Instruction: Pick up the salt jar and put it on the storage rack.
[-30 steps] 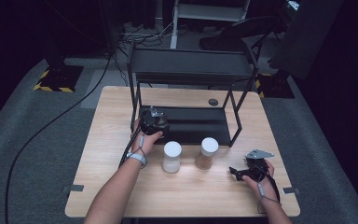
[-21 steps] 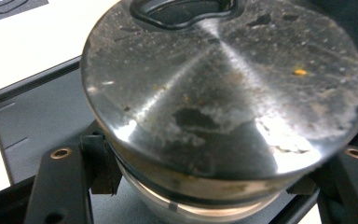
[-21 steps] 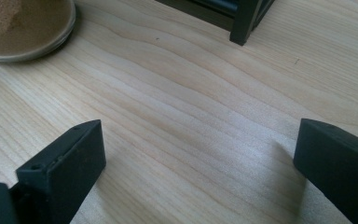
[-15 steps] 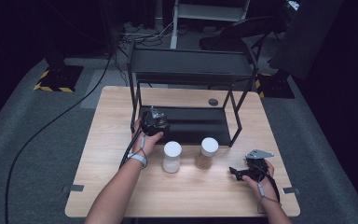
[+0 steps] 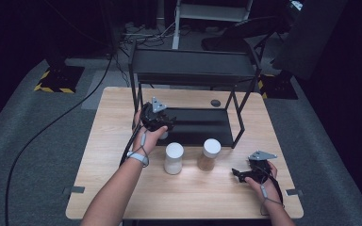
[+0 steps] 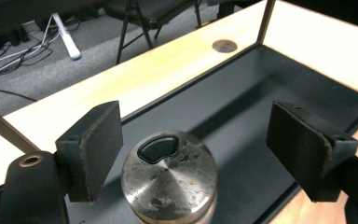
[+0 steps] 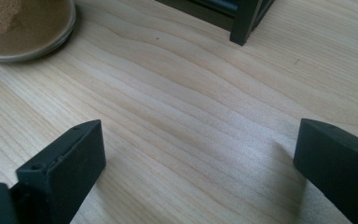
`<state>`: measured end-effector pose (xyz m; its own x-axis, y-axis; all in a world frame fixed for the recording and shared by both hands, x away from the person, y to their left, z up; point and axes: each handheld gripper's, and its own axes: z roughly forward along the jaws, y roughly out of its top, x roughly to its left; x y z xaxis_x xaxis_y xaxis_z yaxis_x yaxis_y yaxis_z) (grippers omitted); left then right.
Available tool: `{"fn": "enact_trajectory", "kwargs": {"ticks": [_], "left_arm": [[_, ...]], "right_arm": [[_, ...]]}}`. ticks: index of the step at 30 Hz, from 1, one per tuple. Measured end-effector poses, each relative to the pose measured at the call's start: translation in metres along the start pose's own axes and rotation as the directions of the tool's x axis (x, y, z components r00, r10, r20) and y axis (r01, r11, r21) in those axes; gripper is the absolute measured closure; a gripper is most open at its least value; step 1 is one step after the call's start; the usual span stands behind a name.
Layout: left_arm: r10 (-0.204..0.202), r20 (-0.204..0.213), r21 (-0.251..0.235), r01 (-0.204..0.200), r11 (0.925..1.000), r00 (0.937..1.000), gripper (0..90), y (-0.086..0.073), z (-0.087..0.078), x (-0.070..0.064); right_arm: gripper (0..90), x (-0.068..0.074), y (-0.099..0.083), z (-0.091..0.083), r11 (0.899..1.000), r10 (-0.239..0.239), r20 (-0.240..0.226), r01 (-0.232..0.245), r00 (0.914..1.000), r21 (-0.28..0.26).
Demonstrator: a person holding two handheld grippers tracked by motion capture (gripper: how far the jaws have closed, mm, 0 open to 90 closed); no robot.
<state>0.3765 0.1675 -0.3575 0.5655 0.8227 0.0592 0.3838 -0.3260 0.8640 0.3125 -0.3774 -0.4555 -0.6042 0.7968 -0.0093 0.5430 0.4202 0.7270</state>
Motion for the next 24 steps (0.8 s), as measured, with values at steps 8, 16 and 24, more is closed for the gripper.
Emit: {"fn": "enact_trajectory", "kwargs": {"ticks": [8,16,24], "left_arm": [[-0.013,0.013,-0.036,0.014,0.9993,0.9998,18.0,0.001,-0.033,0.003],[0.002,0.009,-0.055,-0.001,0.9985,1.0,17.7,-0.006,-0.071,0.006],[-0.004,0.011,-0.07,0.005,0.9975,0.9999,17.5,-0.019,-0.101,0.012]], "right_arm": [[2.1,0.0,0.0,0.0,1.0,0.0,0.0,0.0,1.0,0.0],[2.1,0.0,0.0,0.0,1.0,0.0,0.0,0.0,1.0,0.0],[2.1,0.0,0.0,0.0,1.0,0.0,0.0,0.0,1.0,0.0]]}}
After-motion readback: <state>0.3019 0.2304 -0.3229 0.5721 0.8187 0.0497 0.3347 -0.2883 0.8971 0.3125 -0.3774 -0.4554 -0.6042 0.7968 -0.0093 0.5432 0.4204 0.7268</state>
